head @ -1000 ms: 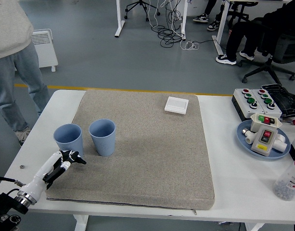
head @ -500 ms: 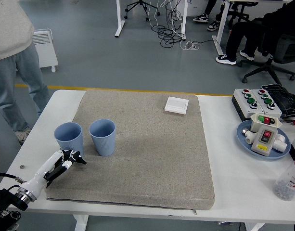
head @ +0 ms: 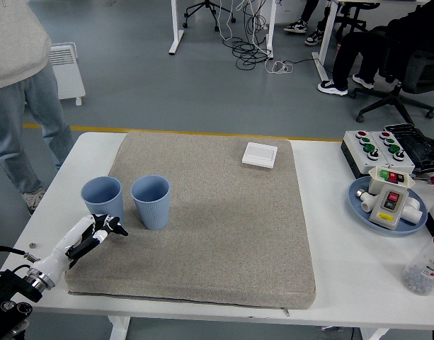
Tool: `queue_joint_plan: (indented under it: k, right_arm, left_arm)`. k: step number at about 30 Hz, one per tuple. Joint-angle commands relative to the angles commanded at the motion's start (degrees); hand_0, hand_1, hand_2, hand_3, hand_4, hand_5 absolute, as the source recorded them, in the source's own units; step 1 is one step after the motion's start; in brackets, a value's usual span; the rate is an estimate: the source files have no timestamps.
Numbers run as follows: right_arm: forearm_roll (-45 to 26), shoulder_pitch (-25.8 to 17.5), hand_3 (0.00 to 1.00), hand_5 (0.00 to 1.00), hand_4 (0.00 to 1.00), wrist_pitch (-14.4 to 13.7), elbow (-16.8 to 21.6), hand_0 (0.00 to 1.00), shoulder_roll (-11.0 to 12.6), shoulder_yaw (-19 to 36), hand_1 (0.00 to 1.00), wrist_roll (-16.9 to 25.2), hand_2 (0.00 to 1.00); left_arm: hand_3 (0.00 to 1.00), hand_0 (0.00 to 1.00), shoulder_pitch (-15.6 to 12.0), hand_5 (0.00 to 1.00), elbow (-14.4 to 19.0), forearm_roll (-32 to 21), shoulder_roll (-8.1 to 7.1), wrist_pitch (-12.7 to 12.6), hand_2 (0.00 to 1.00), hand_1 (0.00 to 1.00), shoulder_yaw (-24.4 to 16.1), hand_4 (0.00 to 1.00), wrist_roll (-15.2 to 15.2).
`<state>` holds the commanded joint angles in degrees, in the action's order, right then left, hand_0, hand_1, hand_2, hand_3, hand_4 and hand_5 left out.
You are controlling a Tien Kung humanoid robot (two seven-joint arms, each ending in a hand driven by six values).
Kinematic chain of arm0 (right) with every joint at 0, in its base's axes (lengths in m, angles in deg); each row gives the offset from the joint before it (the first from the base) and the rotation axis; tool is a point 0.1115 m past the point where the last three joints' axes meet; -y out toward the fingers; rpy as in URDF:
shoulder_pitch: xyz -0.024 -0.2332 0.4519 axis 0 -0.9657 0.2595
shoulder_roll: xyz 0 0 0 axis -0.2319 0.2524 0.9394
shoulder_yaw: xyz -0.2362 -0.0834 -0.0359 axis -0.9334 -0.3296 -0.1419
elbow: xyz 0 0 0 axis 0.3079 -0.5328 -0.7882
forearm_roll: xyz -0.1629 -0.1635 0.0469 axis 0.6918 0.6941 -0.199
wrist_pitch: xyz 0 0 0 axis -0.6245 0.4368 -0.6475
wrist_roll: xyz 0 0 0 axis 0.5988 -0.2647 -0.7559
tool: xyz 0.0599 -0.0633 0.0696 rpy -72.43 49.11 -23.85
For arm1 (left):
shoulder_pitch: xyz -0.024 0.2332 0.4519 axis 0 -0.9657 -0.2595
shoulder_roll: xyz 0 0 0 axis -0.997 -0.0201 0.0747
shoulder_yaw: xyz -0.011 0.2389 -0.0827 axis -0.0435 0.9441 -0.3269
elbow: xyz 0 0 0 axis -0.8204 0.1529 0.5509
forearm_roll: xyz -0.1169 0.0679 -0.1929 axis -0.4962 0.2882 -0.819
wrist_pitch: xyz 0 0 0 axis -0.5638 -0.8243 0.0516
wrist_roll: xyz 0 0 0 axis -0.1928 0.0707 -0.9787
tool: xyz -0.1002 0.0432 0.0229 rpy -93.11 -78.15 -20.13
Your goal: Push cup pick cup insert cup
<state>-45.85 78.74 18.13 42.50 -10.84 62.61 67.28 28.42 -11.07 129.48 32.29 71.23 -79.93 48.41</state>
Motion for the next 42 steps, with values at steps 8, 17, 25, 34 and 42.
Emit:
queue_joint_plan:
  k: [8,17,25,34,42]
  right_arm:
    - [-0.2,0.2,0.622,0.629,0.189,0.0,0.0,0.764,-0.1,-0.1,0.659,0.0,0.701]
    - [-0.3,0.2,0.622,0.628,0.188,0.0,0.0,0.764,-0.2,-0.2,0.659,0.0,0.7]
    - [0.2,0.5,0.622,0.628,0.188,0.0,0.0,0.764,-0.3,-0.1,0.659,-0.1,0.701]
    - [0.4,0.8,0.621,0.629,0.188,0.0,0.0,0.763,-0.4,0.0,0.659,-0.1,0.7]
    - [0.5,0.9,0.622,0.629,0.188,0.1,0.0,0.763,-0.4,-0.1,0.659,-0.1,0.701]
  left_arm:
    - [0.449,0.624,2.0,0.893,-2.2,-0.4,-0.03,0.2,0.511,0.576,1.2,0.638,0.0]
    - [0.449,0.624,3.7,0.892,-4.1,-0.4,0.35,0.4,0.511,0.576,1.4,0.637,0.0]
    - [0.449,0.623,5.7,0.891,-5.6,-0.6,0.96,0.5,0.511,0.577,2.4,0.637,0.0]
    - [0.449,0.625,7.7,0.889,-7.6,-1.0,1.37,0.6,0.512,0.578,3.9,0.636,0.0]
    - [0.449,0.624,9.0,0.889,-9.5,-1.4,1.56,0.7,0.512,0.578,5.1,0.636,0.0]
